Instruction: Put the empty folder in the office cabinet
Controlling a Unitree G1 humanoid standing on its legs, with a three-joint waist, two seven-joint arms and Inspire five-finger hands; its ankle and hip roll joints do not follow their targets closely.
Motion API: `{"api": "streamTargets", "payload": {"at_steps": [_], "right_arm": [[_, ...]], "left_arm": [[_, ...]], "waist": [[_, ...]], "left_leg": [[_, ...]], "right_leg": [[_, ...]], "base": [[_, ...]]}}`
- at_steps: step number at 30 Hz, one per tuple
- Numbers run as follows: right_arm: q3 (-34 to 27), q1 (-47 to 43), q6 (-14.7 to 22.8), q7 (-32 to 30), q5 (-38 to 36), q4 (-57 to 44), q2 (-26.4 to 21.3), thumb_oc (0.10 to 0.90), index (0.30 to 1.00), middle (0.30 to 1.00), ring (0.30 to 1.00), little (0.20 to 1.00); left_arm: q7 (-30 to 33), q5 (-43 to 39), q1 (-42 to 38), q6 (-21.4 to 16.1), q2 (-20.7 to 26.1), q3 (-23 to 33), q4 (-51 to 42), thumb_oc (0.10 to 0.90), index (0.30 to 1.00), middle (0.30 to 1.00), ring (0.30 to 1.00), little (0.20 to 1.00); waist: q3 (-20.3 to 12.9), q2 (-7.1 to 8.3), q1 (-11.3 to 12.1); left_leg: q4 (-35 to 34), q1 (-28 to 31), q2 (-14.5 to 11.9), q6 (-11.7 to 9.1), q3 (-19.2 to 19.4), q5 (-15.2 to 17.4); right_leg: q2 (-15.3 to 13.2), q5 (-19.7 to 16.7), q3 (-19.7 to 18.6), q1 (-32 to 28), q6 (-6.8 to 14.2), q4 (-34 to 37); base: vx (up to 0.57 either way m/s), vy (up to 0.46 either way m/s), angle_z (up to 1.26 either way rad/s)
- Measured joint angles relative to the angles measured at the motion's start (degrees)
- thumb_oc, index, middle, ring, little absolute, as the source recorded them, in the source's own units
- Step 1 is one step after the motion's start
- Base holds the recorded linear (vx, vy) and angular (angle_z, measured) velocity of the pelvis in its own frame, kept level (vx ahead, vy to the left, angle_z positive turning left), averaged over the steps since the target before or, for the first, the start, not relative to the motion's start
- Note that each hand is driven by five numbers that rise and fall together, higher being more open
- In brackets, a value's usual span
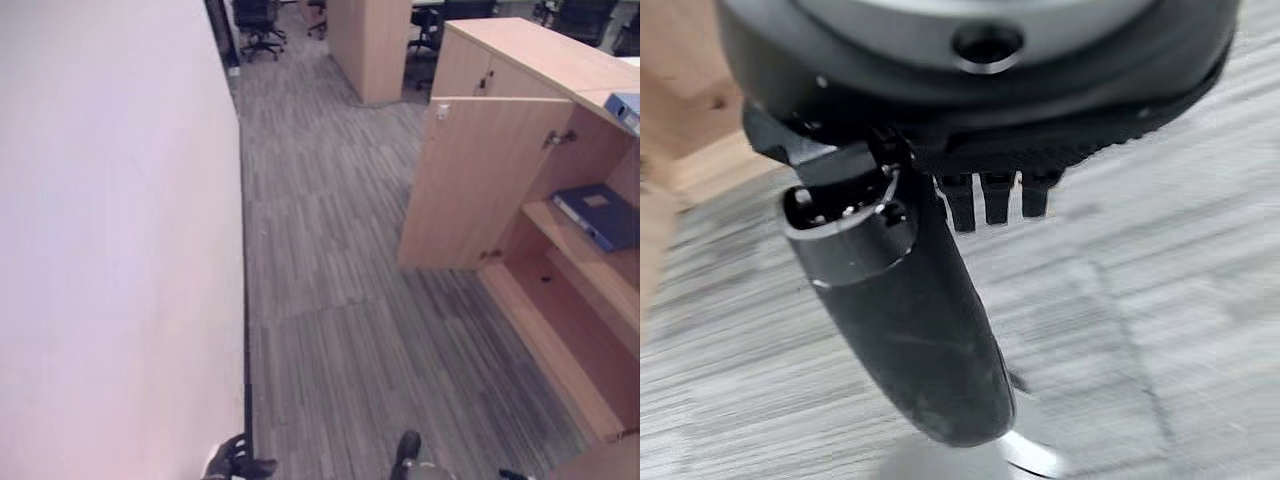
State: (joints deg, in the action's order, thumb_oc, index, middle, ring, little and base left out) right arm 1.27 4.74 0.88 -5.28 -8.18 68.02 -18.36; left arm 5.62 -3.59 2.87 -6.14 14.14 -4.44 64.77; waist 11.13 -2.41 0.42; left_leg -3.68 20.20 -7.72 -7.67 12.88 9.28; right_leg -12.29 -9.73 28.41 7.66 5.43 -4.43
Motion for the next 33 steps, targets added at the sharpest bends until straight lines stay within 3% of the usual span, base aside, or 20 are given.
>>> {"api": "streamTargets", "payload": {"at_steps": [3, 5, 6, 9, 10, 13, 15, 16, 17, 18, 19, 20, 22, 23, 24, 25, 26, 27, 30, 33], "right_arm": [[0.2, -0.3, -0.1, 0.4, 0.0, 0.2, 0.3, 0.8, 0.9, 0.9, 0.9, 0.9], [0.4, -0.3, 0.0, 1.0, 0.1, -0.1, 0.2, 0.8, 0.9, 0.9, 0.9, 0.9], [0.3, -0.6, 0.1, 1.0, 0.1, -0.3, -0.1, 0.8, 0.9, 0.9, 0.9, 0.9], [0.4, -1.2, 0.2, 1.2, 0.1, -0.4, 0.1, 0.8, 0.9, 0.9, 0.9, 0.9], [0.4, -1.2, 0.7, 1.4, -0.3, -1.0, 0.1, 0.8, 0.9, 0.9, 0.9, 0.9], [0.6, -1.8, 1.1, 1.3, -1.1, -1.8, -0.1, 0.8, 0.9, 0.9, 0.9, 0.9], [1.4, -2.3, 1.2, 1.5, -1.2, -1.8, 0.1, 0.8, 0.9, 0.9, 0.9, 0.9], [1.4, -2.3, 1.1, 1.5, -1.6, -1.9, -0.5, 0.8, 0.9, 0.9, 0.9, 0.9], [1.3, -2.4, 1.4, 1.5, -1.6, -1.6, -0.6, 0.8, 0.9, 0.9, 0.9, 0.9], [1.5, -2.8, 1.6, 1.4, -1.6, -1.7, -0.8, 0.8, 0.9, 0.9, 0.9, 0.9], [1.6, -3.0, 1.4, 1.1, -1.6, -2.0, -1.1, 0.8, 0.9, 0.9, 0.9, 0.9], [2.1, -3.8, 1.3, 1.0, -1.6, -1.0, -1.2, 0.8, 0.9, 0.9, 0.9, 0.9], [2.4, -4.1, 1.1, 1.0, -1.7, 0.1, -0.8, 0.8, 0.9, 0.9, 0.9, 0.9], [2.6, -3.6, 1.0, 1.2, -2.0, 0.0, -0.9, 0.8, 0.9, 0.9, 0.9, 0.9], [2.7, -3.4, 1.0, 1.1, -2.0, -0.1, -0.6, 0.8, 0.9, 0.9, 0.9, 0.9], [3.3, -3.2, 0.9, 1.0, -2.0, -0.1, -0.2, 0.8, 0.9, 0.9, 0.9, 0.9], [3.8, -3.2, 0.8, 1.0, -2.0, 0.2, -0.2, 0.8, 0.9, 0.9, 0.9, 0.9], [4.3, -2.9, 0.7, 1.1, -2.0, 0.2, -0.2, 0.8, 0.9, 0.9, 0.9, 0.9], [4.8, -2.2, 0.6, 1.0, -2.0, 0.3, -0.6, 0.8, 0.9, 0.9, 0.9, 0.9], [5.9, -2.6, 0.7, 1.0, -1.4, 0.3, -0.2, 0.8, 0.9, 0.9, 0.9, 0.9]], "left_arm": [[0.0, 0.0, 1.2, 1.4, 0.5, 0.0, 0.5, 0.8, 0.9, 0.9, 0.9, 0.9], [0.0, 0.0, 1.5, 1.4, 0.7, 0.0, 0.4, 0.8, 0.9, 0.9, 0.9, 0.9], [0.0, 0.0, 0.9, 1.5, 0.4, 0.0, 0.4, 0.8, 0.9, 0.9, 0.9, 0.9], [0.1, 0.0, 0.4, 1.6, 0.4, -0.1, 0.3, 0.8, 0.9, 0.9, 0.9, 0.9], [0.2, 0.0, -0.2, 1.7, 0.5, -0.9, 0.3, 0.8, 0.9, 0.9, 0.9, 0.9], [0.1, 0.0, -2.1, 1.6, 0.5, -1.6, 0.1, 0.8, 0.9, 0.9, 0.9, 0.9], [0.2, 0.0, -2.4, 1.6, 0.5, -1.9, 0.3, 0.8, 0.9, 0.9, 0.9, 0.9], [0.2, -0.1, -2.5, 1.9, -0.1, -2.1, -0.6, 0.8, 0.9, 0.9, 0.9, 0.9], [0.2, -0.1, -2.1, 2.0, -0.3, -2.6, -0.7, 0.8, 0.9, 0.9, 0.9, 0.9], [0.1, -0.1, -2.6, 2.0, -0.5, -3.2, -0.7, 0.8, 0.9, 0.9, 0.9, 0.9], [0.2, -0.1, -2.5, 2.0, -1.1, -2.8, -0.7, 0.8, 0.9, 0.9, 0.9, 0.9], [0.2, -0.1, -3.4, 2.0, -1.7, -3.2, 0.4, 0.8, 0.9, 0.9, 0.9, 0.9], [0.2, -0.1, -3.7, 1.8, -1.7, -4.0, 0.0, 0.8, 0.9, 0.9, 0.9, 0.9], [0.1, -0.1, -4.0, 1.1, -1.8, -4.7, -0.5, 0.8, 0.9, 0.9, 0.9, 0.9], [0.1, -0.1, -4.0, 1.1, -1.8, -4.8, -0.6, 0.8, 0.9, 0.9, 0.9, 0.9], [0.0, -0.1, -3.9, 1.0, -1.9, -5.1, -0.4, 0.8, 0.9, 0.9, 0.9, 0.9], [0.0, -0.1, -3.9, 1.0, -2.0, -5.1, -0.1, 0.8, 0.9, 0.9, 0.9, 0.9], [0.0, -0.1, -3.8, 1.0, -2.0, -5.1, 0.4, 0.8, 0.9, 0.9, 0.9, 0.9], [0.0, -0.6, -4.4, 0.4, -2.6, -4.5, 0.2, 0.8, 0.9, 0.9, 0.9, 0.9], [0.2, -0.6, -6.4, -0.5, -2.5, -3.1, 2.7, 0.8, 0.9, 0.9, 0.9, 0.9]], "waist": [[0.2, -1.02, -0.1], [0.3, -1.25, -0.4], [0.8, -2.37, -1.3], [0.9, -2.92, -2.2], [0.6, -3.18, -3.6], [0.4, -3.52, -3.9], [0.3, -2.66, -5.2], [0.3, -1.93, -5.5], [0.4, -0.95, -5.0], [0.4, -0.49, -5.7], [0.6, 0.15, -6.3], [0.9, 0.71, -5.9], [1.0, 1.79, -5.1], [1.0, 2.34, -4.3], [1.1, 2.17, -4.6], [1.1, 2.19, -3.7], [1.1, 1.95, -2.7], [1.6, 0.82, -1.6], [2.4, -2.41, -0.8], [2.5, -2.6, 1.7]], "left_leg": [[0.1, 0.3, 0.4, 0.1, 3.4, 0.8], [0.8, -0.1, 0.8, 0.1, 4.0, 0.8], [0.9, -0.3, 0.2, 0.0, 3.7, 0.9], [2.7, -0.5, -0.7, -0.2, 3.3, 0.8], [5.7, -1.6, -2.2, -0.2, 2.1, 0.8], [9.6, -3.2, -4.4, -2.1, 1.3, -0.5], [20.2, -7.7, -7.4, -7.1, -0.6, -3.5], [29.6, -10.5, -8.3, -8.0, -2.4, -7.8], [36.3, -13.3, -8.2, -7.3, -4.6, -12.3], [41.6, -15.8, -8.1, -8.4, -5.7, -14.9], [42.8, -17.3, -7.9, -8.4, -6.5, -15.5], [45.8, -19.3, -8.0, -6.6, -4.0, -13.5], [42.9, -19.9, -7.2, -5.1, -1.2, -9.9], [34.2, -21.4, -6.9, -4.5, 0.3, -9.7], [30.3, -22.8, -7.0, -4.9, -0.3, -9.9], [16.7, -22.1, -5.6, -4.8, -2.3, -10.2], [7.1, -21.5, -4.8, -5.1, -3.2, -11.8], [-1.4, -21.7, -4.1, -5.5, -7.4, -14.5], [-1.5, -26.9, -4.1, -6.1, -13.2, -19.4], [-1.4, -31.0, -3.3, -6.3, -14.8, -19.6]], "right_leg": [[-4.5, 2.3, 7.1, 2.9, -0.4, -6.6], [-5.3, 3.1, 7.0, 4.3, -1.7, -8.6], [-5.4, 4.7, 6.2, 5.1, -2.4, -10.7], [-5.0, 8.1, 4.5, 5.9, -2.2, -14.6], [-3.3, 10.0, 2.8, 5.6, -2.5, -15.0], [0.6, 11.0, 1.7, 5.4, -3.2, -13.3], [4.3, 10.9, 0.3, 2.0, -3.3, -7.1], [7.0, 9.9, -0.5, -0.5, -5.5, -4.1], [7.0, 9.9, -2.9, -1.3, -6.4, -3.3], [7.8, 10.1, -4.5, -2.4, -8.0, -2.5], [8.2, 10.2, -4.9, -3.2, -8.5, -2.0], [9.5, 9.7, -8.4, -5.2, -10.4, -0.2], [9.7, 8.9, -10.8, -6.7, -10.8, 2.1], [10.4, 8.3, -12.9, -8.4, -10.7, 4.3], [11.2, 7.8, -13.8, -9.6, -10.3, 5.8], [11.9, 6.6, -16.0, -11.5, -8.7, 8.7], [12.5, 6.5, -18.0, -12.1, -8.3, 10.0], [13.5, 6.5, -19.9, -12.4, -9.0, 10.0], [15.8, 8.0, -22.6, -15.3, -10.2, 10.0], [15.2, 9.7, -29.5, -16.8, -9.3, 8.9]], "base": [[0.22, -0.11, -0.49], [0.22, -0.12, -0.16], [0.27, -0.174, 0.02], [0.27, -0.229, 0.02], [0.19, -0.241, 0.03], [0.2, -0.272, -0.22], [0.25, -0.3, -0.38], [0.3, -0.255, -0.81], [0.24, -0.143, -1.03], [0.34, -0.157, -0.78], [0.39, -0.037, -0.78], [0.28, 0.01, -0.77], [0.25, 0.076, -0.88], [0.31, 0.153, -0.77], [0.47, 0.218, -0.95], [0.35, 0.168, -0.83], [0.52, 0.165, -1.25], [0.28, 0.059, -1.1], [0.43, 0.068, -0.74], [0.57, 0.217, -1.16]]}}
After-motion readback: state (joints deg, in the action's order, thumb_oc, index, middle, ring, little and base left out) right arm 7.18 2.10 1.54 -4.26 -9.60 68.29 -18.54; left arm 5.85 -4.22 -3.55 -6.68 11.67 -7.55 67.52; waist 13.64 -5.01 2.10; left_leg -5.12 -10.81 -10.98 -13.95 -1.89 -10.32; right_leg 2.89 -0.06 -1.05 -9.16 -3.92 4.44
